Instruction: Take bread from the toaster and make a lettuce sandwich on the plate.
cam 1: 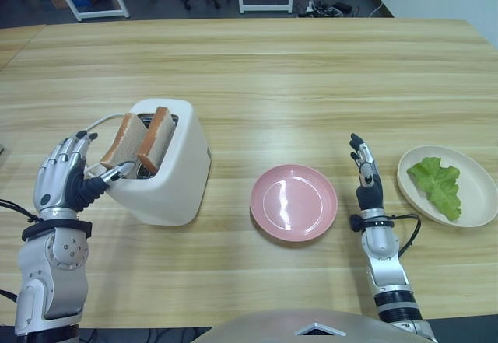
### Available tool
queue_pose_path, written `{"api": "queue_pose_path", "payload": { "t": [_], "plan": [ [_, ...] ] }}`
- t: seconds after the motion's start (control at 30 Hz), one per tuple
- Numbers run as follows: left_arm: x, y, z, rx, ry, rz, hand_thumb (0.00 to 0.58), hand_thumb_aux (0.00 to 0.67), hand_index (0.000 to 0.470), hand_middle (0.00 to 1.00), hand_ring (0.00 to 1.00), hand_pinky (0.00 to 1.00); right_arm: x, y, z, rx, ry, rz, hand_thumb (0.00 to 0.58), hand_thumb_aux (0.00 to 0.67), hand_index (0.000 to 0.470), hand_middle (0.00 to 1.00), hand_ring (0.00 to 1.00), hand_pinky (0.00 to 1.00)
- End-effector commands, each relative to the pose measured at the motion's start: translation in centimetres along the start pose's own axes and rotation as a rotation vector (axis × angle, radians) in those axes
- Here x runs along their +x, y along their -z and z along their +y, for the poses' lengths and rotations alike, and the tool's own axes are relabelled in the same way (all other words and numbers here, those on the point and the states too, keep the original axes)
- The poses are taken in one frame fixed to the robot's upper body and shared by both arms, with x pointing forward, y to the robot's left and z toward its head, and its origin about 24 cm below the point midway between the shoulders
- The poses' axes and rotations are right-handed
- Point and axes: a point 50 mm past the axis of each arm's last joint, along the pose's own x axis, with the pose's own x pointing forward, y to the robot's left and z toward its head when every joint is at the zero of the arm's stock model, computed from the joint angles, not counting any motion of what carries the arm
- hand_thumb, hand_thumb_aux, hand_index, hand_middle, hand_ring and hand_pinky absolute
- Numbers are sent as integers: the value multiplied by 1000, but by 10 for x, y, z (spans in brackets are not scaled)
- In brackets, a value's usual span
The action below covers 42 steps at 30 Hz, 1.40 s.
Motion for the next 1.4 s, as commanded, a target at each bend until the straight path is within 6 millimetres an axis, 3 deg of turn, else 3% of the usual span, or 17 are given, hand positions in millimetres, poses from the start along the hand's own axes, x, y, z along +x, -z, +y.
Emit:
{"api": "queue_pose_path", "payload": {
  "t": [0.03,0.07,0.1,0.13,0.17,0.33,0.53,0.57,0.6,0.97,1.1,1.27,1.4],
  "plan": [
    [-1,-2,-6,18,16,1,49,29,20,0,0,0,-2,4,-2,-10,4,26,0,0,0,0,0,0],
    [-1,-1,-7,17,13,8,258,171,120,0,0,0,-3,4,-2,-10,4,27,0,0,0,0,0,0],
    [0,0,-7,10,8,18,491,407,286,0,0,0,-3,4,-2,-10,4,29,0,0,0,0,0,0],
    [0,0,-6,4,3,24,554,528,370,0,0,0,-3,4,-2,-11,4,29,0,0,0,0,0,0],
    [0,0,-6,0,0,28,580,670,470,0,0,0,-3,4,-2,-11,5,30,0,0,0,0,0,0],
    [0,-3,-3,-46,-29,18,580,670,470,0,0,0,-4,5,-2,-11,6,35,0,0,0,0,0,0],
    [-2,-26,16,-156,-193,-152,580,670,470,0,0,0,-4,7,-2,-12,9,41,0,0,0,0,0,0],
    [-3,-32,23,-186,-250,-185,580,670,470,408,408,408,-5,7,-2,-12,9,42,0,0,0,0,0,0],
    [-5,-35,31,-225,-307,-207,580,670,470,1000,1000,1000,-5,7,-1,-12,10,44,0,0,0,0,0,0],
    [-19,-34,101,-337,-780,-274,580,670,470,1000,1000,1000,-5,11,3,-9,7,57,0,0,0,0,0,0],
    [-28,-65,117,-570,-820,-468,580,670,470,1000,1000,1000,-3,11,3,-8,13,55,0,0,0,0,0,0],
    [-30,-121,92,-932,-547,-689,580,670,470,1000,1000,1000,4,8,-2,-16,23,32,0,0,0,0,0,0],
    [-26,-162,35,-1141,-156,-694,580,670,470,1000,1000,1000,11,4,-31,-52,107,9,0,0,0,0,0,0]
  ]
}}
